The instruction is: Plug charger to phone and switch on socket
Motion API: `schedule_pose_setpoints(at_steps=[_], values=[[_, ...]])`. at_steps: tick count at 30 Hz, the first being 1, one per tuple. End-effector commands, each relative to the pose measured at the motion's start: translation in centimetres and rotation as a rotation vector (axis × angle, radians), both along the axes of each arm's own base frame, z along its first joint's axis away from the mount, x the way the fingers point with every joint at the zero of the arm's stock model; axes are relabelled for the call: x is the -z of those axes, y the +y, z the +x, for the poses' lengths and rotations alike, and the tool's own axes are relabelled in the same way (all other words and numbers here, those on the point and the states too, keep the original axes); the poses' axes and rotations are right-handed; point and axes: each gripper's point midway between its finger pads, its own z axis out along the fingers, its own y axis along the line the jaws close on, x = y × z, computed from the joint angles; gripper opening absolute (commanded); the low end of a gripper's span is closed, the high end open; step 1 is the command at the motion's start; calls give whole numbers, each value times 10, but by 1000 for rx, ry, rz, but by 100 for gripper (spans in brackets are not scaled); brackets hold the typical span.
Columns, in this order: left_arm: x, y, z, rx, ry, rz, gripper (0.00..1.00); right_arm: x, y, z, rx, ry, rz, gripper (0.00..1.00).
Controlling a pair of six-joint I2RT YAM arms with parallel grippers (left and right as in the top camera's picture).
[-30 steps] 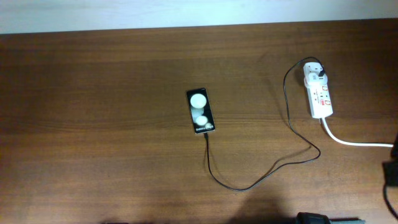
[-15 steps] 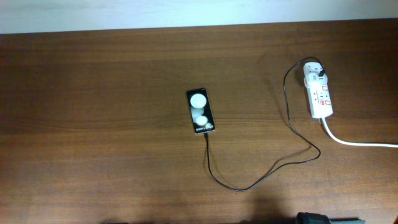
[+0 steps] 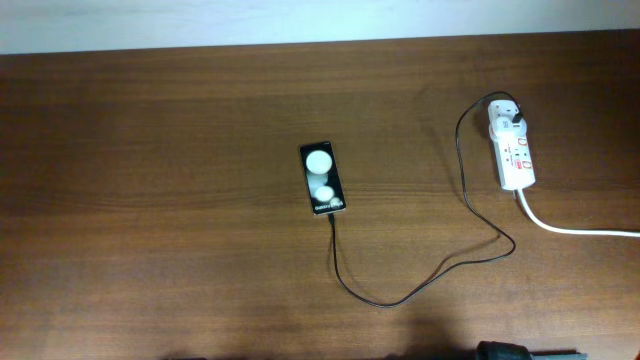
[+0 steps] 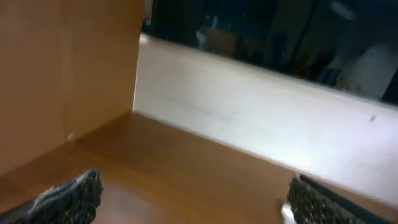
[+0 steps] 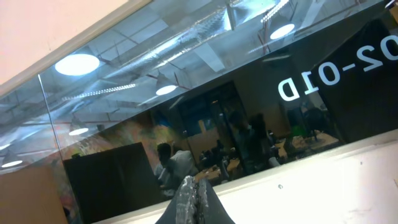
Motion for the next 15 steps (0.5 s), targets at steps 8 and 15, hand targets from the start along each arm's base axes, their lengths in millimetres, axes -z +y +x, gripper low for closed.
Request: schedule_pose_setpoints(at_steps=[8, 15], values=[[-12, -21, 90, 103, -22, 8, 99, -1, 1, -11, 0, -29, -8, 4], [7, -36, 186, 182, -49, 18, 99, -1, 3, -24, 0, -57, -13, 4]])
